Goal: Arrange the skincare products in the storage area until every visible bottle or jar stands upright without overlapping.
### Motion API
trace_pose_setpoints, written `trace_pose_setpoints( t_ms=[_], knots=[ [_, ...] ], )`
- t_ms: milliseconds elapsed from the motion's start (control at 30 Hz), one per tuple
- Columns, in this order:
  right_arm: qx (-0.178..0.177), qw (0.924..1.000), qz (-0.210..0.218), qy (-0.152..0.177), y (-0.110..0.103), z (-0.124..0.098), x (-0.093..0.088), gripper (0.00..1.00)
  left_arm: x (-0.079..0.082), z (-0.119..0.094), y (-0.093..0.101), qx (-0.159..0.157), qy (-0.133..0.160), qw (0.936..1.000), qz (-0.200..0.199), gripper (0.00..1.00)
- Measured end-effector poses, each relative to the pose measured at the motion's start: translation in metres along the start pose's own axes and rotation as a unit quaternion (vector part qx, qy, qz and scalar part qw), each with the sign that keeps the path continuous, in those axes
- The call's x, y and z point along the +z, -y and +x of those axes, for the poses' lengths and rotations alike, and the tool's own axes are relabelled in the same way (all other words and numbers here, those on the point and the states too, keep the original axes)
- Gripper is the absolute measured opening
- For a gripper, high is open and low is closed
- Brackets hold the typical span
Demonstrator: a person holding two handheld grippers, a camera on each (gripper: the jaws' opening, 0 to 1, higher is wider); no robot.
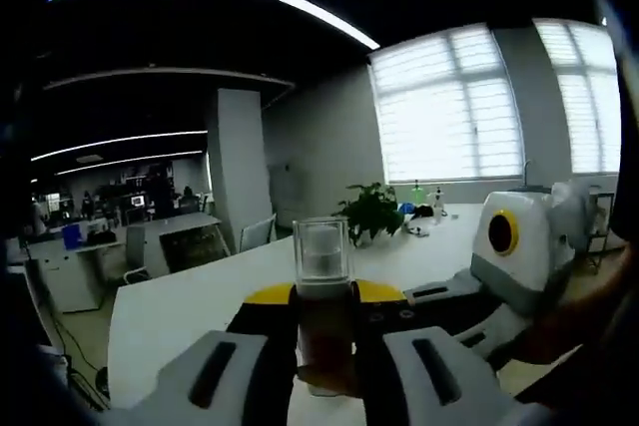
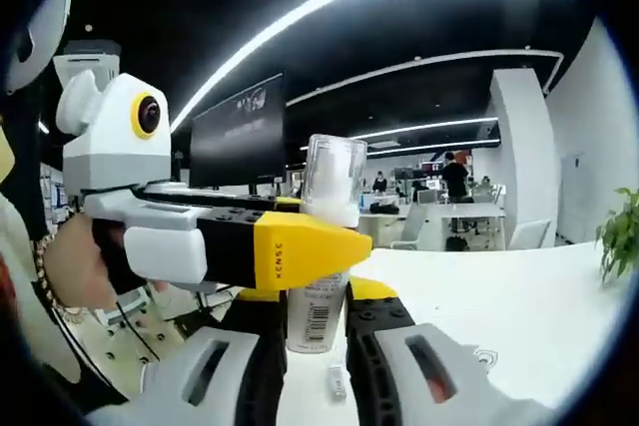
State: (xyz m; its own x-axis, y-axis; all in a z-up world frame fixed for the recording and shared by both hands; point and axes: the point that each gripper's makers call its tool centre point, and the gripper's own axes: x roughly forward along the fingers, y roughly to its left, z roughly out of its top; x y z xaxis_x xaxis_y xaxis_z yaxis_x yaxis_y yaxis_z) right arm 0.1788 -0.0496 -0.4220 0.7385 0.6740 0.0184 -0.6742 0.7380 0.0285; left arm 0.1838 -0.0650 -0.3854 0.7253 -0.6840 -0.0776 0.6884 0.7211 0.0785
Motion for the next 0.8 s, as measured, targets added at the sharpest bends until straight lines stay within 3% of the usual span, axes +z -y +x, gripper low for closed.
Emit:
trace_pose_setpoints(
  t_ms=[100, 167, 233, 300, 433, 467, 500, 533, 567, 600, 633, 667, 700, 733, 767, 800],
  knots=[
    [0.032, 0.9991, 0.026, 0.003, -0.001, -0.003, -0.006, 0.19, -0.004, 0.0, 0.006, -0.045, -0.007, 0.9989, 0.006, 0.16],
    [0.051, 0.9983, 0.029, -0.001, 0.0, -0.006, -0.011, 0.19, -0.011, -0.003, 0.013, -0.084, -0.024, 0.9962, -0.002, 0.17],
    [0.073, 0.9972, 0.018, -0.003, 0.0, -0.007, -0.018, 0.19, -0.015, -0.005, 0.015, -0.11, -0.031, 0.9933, 0.02, 0.18],
    [0.109, 0.9936, 0.028, 0.001, -0.007, -0.01, -0.02, 0.18, -0.02, -0.009, 0.019, -0.141, -0.039, 0.989, 0.021, 0.18],
    [0.171, 0.9848, 0.029, 0.012, -0.015, -0.018, -0.019, 0.18, -0.022, -0.016, 0.024, -0.212, -0.047, 0.9761, -0.016, 0.19],
    [0.215, 0.9762, 0.028, 0.005, -0.026, -0.023, -0.019, 0.18, -0.024, -0.019, 0.027, -0.232, -0.056, 0.9709, -0.016, 0.19],
    [0.219, 0.9754, 0.021, 0.009, -0.026, -0.024, -0.018, 0.18, -0.023, -0.021, 0.031, -0.253, -0.061, 0.9655, -0.018, 0.19],
    [0.222, 0.9747, 0.018, 0.011, -0.027, -0.024, -0.017, 0.19, -0.022, -0.021, 0.03, -0.253, -0.059, 0.9656, -0.01, 0.2],
    [0.258, 0.9657, 0.027, 0.005, -0.036, -0.027, -0.018, 0.19, -0.022, -0.024, 0.035, -0.281, -0.066, 0.9574, 0.008, 0.2],
    [0.273, 0.9616, 0.02, 0.013, -0.04, -0.029, -0.015, 0.19, -0.022, -0.028, 0.041, -0.312, -0.074, 0.9472, 0.015, 0.19],
    [0.28, 0.9594, 0.029, 0.016, -0.041, -0.03, -0.014, 0.19, -0.019, -0.026, 0.039, -0.31, -0.07, 0.9477, 0.031, 0.2],
    [0.305, 0.9513, 0.045, 0.017, -0.046, -0.033, -0.013, 0.19, -0.017, -0.028, 0.041, -0.325, -0.072, 0.9426, 0.03, 0.2],
    [0.315, 0.9477, 0.045, 0.029, -0.047, -0.034, -0.01, 0.19, -0.016, -0.031, 0.044, -0.342, -0.078, 0.9363, 0.022, 0.19],
    [0.317, 0.9463, 0.055, 0.036, -0.046, -0.034, -0.007, 0.19, -0.012, -0.028, 0.04, -0.333, -0.071, 0.9398, 0.028, 0.19],
    [0.341, 0.936, 0.077, 0.042, -0.051, -0.037, -0.003, 0.19, -0.009, -0.031, 0.047, -0.349, -0.068, 0.9341, 0.031, 0.19],
    [0.342, 0.9357, 0.069, 0.052, -0.049, -0.037, -0.001, 0.19, -0.007, -0.033, 0.048, -0.357, -0.069, 0.9309, 0.034, 0.19]
  ],
)
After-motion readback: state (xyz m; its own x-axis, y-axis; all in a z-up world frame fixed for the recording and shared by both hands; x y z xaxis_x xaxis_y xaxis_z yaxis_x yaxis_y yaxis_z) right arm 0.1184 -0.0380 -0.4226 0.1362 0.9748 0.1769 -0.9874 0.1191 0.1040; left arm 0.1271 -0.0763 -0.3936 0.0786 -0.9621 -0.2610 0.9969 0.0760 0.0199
